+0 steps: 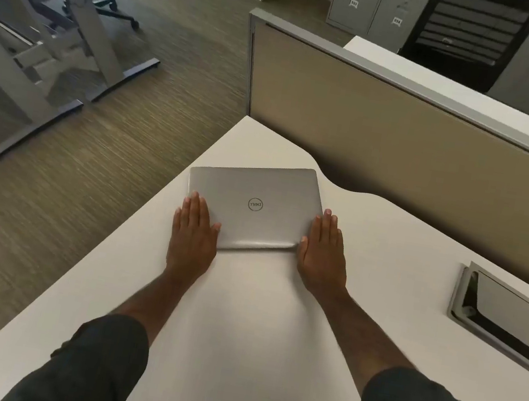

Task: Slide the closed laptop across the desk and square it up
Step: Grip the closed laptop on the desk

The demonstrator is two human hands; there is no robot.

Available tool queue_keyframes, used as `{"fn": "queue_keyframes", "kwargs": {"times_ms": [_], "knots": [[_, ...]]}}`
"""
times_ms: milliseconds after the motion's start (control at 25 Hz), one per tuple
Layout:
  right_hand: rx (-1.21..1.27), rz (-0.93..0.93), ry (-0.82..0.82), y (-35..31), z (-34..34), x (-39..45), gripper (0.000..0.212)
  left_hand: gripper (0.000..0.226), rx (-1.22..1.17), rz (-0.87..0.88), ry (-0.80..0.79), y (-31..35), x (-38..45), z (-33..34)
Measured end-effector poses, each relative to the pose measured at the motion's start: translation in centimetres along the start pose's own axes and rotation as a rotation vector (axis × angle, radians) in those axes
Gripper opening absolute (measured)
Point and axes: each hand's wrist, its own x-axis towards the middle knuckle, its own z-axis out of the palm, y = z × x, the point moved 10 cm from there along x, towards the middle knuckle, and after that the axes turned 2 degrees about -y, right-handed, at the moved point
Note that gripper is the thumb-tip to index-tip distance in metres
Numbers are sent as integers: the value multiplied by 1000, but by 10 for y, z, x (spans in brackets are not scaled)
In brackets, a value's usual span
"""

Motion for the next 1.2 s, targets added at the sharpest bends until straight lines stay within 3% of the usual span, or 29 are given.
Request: {"fn": "queue_keyframes", "kwargs": {"times_ms": [320,600,880,1200], "knots": [[46,112,-43,7,7,51,54,59,-305,-322,2,-27,25,2],[135,259,-136,13,27,64,83,61,-517,-562,62,-32,23,5],[326,426,-119,19,23,71,94,58,-772,-593,71,-51,29,3],[599,412,-116,29,23,76,100,71,-877,-507,-51,-57,41,6]]}}
